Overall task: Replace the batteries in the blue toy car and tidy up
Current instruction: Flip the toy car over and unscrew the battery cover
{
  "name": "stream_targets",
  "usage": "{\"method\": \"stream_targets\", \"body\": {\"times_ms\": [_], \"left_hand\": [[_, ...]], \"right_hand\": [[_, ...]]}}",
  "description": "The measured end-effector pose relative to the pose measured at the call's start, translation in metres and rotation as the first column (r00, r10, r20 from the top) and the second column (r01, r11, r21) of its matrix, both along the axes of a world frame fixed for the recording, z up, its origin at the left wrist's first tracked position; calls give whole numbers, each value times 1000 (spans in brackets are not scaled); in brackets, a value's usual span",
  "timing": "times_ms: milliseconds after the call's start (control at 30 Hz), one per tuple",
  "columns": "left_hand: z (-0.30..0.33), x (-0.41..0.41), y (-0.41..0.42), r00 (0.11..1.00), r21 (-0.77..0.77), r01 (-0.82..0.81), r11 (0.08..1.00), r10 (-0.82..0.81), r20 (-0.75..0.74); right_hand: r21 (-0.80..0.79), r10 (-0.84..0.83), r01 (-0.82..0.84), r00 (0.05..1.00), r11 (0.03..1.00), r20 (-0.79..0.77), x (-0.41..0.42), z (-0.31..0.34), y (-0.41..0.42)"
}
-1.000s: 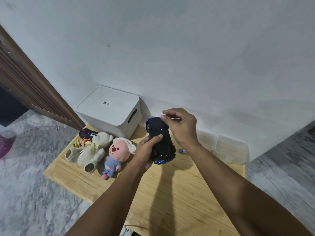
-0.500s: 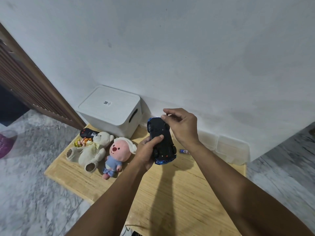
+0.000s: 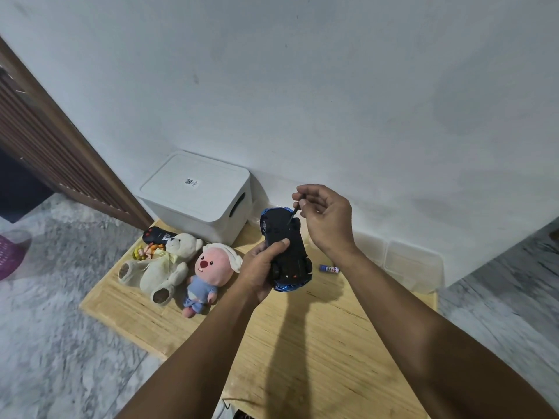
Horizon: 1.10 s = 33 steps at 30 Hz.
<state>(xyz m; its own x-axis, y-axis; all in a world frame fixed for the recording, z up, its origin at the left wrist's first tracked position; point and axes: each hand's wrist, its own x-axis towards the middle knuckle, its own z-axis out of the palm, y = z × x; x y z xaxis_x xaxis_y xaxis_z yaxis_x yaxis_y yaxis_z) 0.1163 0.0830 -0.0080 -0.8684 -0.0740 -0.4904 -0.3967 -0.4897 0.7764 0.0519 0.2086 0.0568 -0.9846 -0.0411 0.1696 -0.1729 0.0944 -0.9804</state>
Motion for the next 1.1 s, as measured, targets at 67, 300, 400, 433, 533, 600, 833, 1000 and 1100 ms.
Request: {"method": "stream_targets", "body": {"times_ms": [67, 300, 400, 433, 533, 600, 833, 1000, 1100], "left_hand": [[-1, 0, 0, 1000, 2, 0, 1000, 0, 7], [-3, 1, -1, 1000, 22, 7, 1000, -8, 20], [-3, 1, -2, 1000, 28, 9, 1000, -10, 23], [-4, 2, -2, 1000, 26, 10, 1000, -10, 24], [-5, 2, -2, 1000, 18, 9, 1000, -10, 27], [-6, 3, -3, 1000, 23, 9, 1000, -10, 26], [-9, 6, -5, 1000, 33, 13, 999, -14, 12], [-17, 9, -7, 1000, 8, 17, 1000, -17, 24], [-18, 10, -7, 999, 19, 12, 1000, -13, 30]], "right_hand": [[-17, -14, 15, 1000, 1000, 2, -2, 0, 1], [-17, -53, 55, 995, 998, 79, -7, -1, 6], [178, -10, -14, 991, 984, 134, -10, -1, 10], [274, 32, -73, 988, 959, 153, -10, -3, 11], [470, 152, -223, 971, 854, 183, -8, -10, 13], [571, 219, -263, 965, 778, 146, -5, -15, 12], [688, 248, -232, 966, 687, 78, -2, -25, 4], [816, 270, -189, 962, 546, 42, 5, -33, -2], [838, 291, -190, 956, 512, 39, 7, -40, -2]]}}
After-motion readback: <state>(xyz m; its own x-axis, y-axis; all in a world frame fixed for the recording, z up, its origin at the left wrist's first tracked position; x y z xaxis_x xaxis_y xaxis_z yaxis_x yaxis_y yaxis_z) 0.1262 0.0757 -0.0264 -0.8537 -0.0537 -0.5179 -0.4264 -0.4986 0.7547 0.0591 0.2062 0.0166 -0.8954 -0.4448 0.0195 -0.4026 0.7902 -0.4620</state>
